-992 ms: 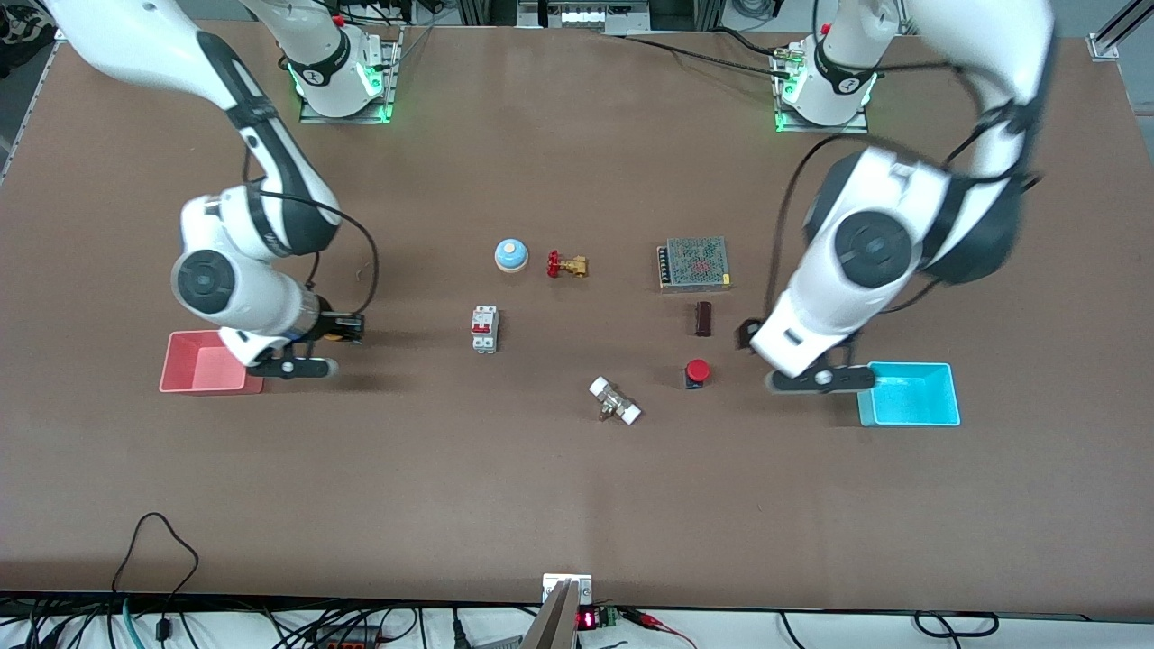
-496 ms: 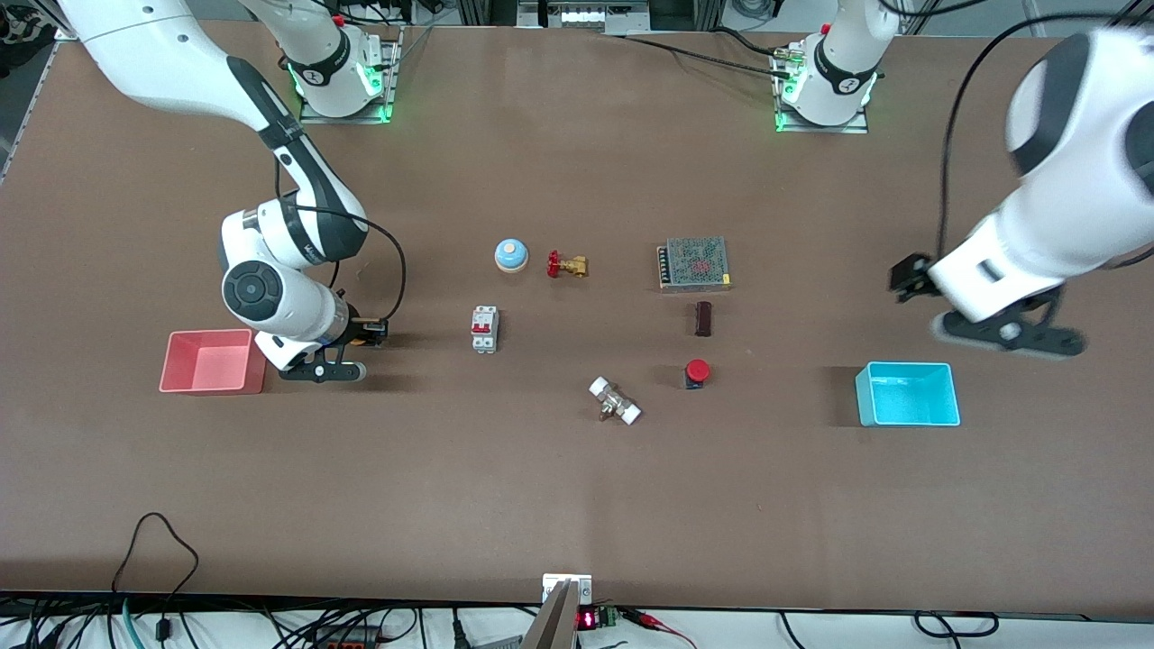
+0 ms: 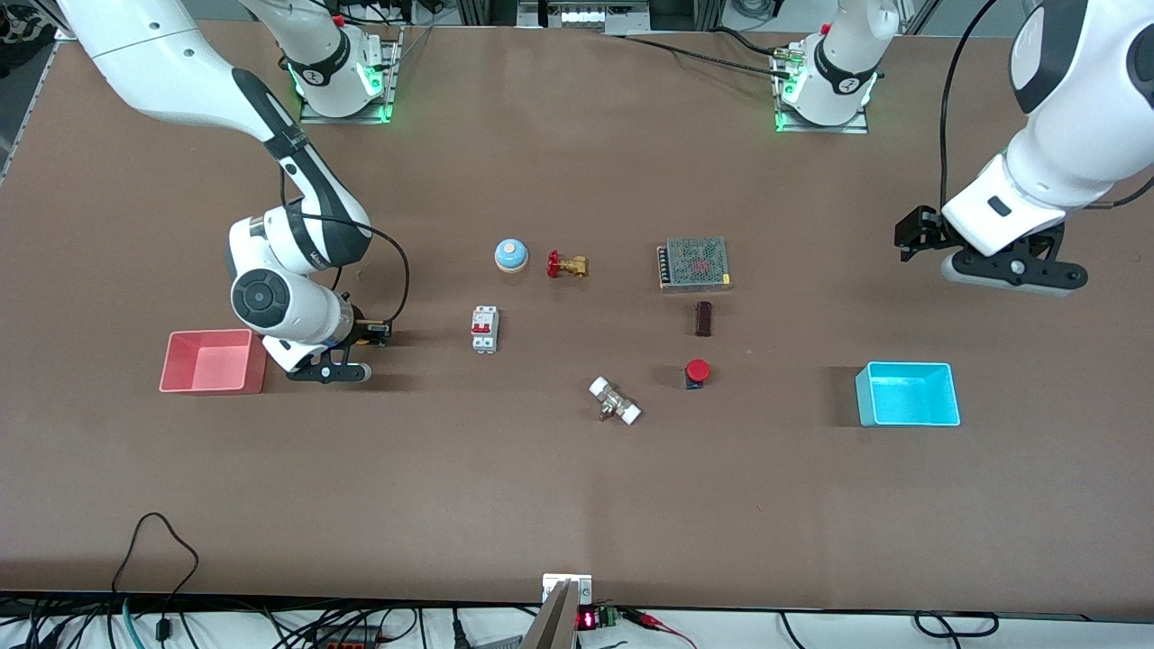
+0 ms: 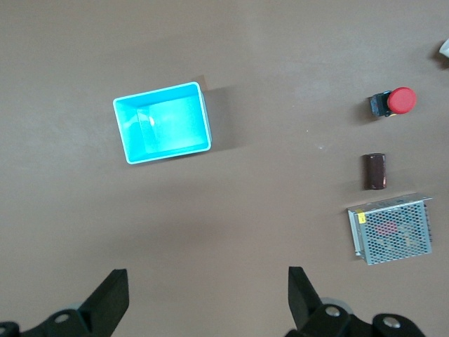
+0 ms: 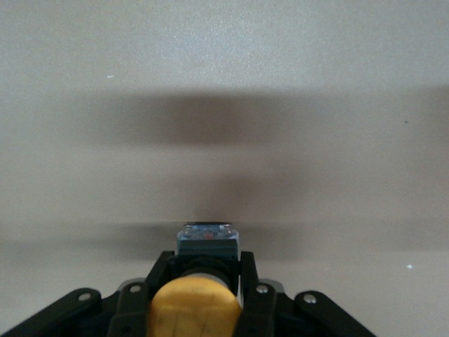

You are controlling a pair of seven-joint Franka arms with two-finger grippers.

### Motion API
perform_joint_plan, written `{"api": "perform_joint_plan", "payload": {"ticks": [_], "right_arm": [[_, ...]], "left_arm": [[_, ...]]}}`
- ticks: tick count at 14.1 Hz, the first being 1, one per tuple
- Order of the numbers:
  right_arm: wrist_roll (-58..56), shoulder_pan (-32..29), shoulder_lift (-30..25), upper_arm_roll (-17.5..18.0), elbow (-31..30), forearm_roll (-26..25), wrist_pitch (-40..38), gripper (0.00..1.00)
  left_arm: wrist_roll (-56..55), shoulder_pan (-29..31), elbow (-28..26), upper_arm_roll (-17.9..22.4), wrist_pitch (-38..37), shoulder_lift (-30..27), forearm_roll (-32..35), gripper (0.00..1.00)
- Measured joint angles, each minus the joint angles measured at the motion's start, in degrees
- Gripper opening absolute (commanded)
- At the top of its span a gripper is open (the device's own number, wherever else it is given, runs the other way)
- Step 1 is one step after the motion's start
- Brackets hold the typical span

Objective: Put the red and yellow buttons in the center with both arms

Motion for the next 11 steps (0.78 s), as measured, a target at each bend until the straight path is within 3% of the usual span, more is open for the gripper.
{"api": "perform_joint_plan", "payload": {"ticks": [1, 2, 5, 6, 7, 11], "right_arm": [[0.0, 0.0, 0.1, 0.0, 0.0, 0.0, 0.0, 0.29], [0.0, 0.0, 0.2, 0.0, 0.0, 0.0, 0.0, 0.47], [0.0, 0.0, 0.2, 0.0, 0.0, 0.0, 0.1, 0.71], [0.0, 0.0, 0.2, 0.0, 0.0, 0.0, 0.1, 0.82], [0.0, 0.0, 0.2, 0.0, 0.0, 0.0, 0.1, 1.0], [0.0, -0.1, -0.3, 0.0, 1.2, 0.0, 0.6, 1.0]], "left_arm": [[-0.1, 0.5, 0.7, 0.1, -1.1, 0.0, -0.4, 1.0], [-0.5, 0.9, 2.1, 0.1, -2.8, 0.2, -0.5, 1.0], [-1.2, 1.5, 6.0, 0.1, -6.0, 1.8, -0.6, 1.0], [-1.2, 1.4, 6.6, 0.0, -6.3, 2.0, -0.6, 1.0], [-1.2, 1.4, 7.1, 0.0, -6.5, 2.1, -0.6, 1.0], [-1.2, 1.4, 9.3, 0.0, -6.9, 2.1, -0.6, 1.0]]}}
